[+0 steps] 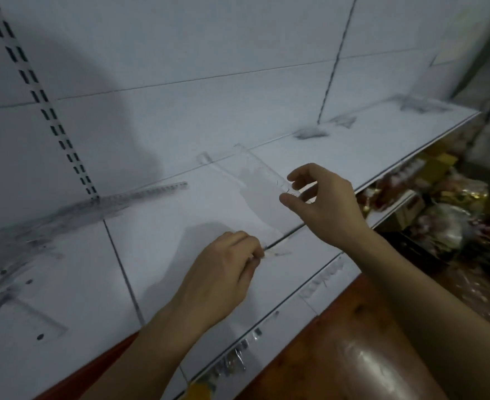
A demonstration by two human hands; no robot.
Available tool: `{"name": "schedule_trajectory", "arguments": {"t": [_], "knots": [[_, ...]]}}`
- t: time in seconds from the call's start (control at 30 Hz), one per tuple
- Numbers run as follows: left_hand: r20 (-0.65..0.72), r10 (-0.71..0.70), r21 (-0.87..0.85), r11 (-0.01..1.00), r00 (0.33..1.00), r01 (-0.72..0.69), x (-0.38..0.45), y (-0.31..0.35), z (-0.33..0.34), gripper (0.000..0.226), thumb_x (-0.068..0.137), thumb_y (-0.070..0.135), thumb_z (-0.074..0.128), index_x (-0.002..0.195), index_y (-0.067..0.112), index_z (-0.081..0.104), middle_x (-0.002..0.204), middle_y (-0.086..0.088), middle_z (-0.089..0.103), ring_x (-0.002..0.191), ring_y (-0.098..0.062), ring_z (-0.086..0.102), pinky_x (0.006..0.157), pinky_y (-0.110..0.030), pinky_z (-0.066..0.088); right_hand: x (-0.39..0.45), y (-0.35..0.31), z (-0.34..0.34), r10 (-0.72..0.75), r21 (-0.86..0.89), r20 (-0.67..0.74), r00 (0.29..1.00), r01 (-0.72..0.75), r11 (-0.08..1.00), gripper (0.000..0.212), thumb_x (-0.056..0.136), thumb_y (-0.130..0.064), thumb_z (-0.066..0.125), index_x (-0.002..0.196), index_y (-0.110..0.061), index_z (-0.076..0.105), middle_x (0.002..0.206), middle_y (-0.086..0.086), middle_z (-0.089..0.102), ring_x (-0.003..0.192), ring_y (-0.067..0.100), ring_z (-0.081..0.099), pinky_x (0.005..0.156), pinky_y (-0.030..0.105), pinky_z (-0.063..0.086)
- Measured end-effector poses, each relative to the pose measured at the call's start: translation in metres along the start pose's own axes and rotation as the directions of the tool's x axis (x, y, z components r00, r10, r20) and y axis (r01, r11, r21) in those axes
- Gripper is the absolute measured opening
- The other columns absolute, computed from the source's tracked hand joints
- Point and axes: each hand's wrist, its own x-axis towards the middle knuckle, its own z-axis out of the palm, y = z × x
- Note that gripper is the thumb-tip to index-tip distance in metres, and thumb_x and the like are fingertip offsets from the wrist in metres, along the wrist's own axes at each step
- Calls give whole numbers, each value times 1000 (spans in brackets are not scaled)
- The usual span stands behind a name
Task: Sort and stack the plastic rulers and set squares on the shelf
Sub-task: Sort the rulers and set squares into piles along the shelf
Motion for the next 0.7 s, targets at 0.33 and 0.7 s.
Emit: {"name": "schedule_trajectory", "arguments": {"t": [0.33,0.7], "knots": [[-74,-120,-112,987,990,111,81,47,36,6,102,25,47,99,30,48,87,14,59,68,-3,53,60,-20,38,-30,89,-66,156,100,-232,960,-137,986,21,89,-34,73,105,-26,64,84,-11,59,64,4,54,58,16,41],[-107,-141,-35,990,984,138,204,138,161,34,90,10,63,118,25,56,102,13,48,86,1,50,72,-5,38,-16,232,-173,202,5,-247,948,-207,978,32,87,-18,75,110,-34,61,106,-14,60,74,4,60,59,11,48]]}}
